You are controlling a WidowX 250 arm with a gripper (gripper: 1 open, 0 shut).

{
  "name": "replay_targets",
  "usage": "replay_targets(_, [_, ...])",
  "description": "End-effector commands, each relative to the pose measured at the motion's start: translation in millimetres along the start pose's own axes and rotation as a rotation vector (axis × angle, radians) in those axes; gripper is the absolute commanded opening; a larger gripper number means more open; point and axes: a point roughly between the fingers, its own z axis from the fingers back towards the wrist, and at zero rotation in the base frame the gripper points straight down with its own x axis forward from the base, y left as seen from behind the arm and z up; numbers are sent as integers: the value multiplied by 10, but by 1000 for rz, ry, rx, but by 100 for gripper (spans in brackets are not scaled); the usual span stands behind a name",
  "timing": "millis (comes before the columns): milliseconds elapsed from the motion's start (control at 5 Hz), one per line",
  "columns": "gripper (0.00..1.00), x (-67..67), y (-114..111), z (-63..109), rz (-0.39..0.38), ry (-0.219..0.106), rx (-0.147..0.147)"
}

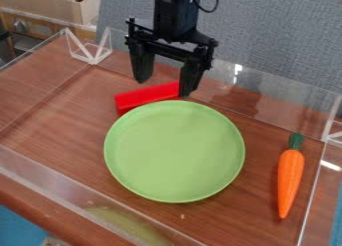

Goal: Put the carrot on the left side

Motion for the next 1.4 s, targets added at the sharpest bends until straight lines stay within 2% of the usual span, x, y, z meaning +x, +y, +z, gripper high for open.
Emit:
replay_targets(0, [100, 61, -59, -87, 7, 22, -12])
replay_targets(200, [100, 88, -388, -243, -39, 24, -30])
replay_targets(400, [100, 123, -821, -347, -91, 12, -38])
replay_targets(600, [100, 99, -1193, -492, -105, -6, -48])
replay_targets(800, [100, 27, -1482, -602, -115, -28, -72])
replay_targets(1000, [100, 98, -1579, -717, -159, -25, -82])
replay_targets(1200, [100, 207, -1571, -768, -188, -31, -99])
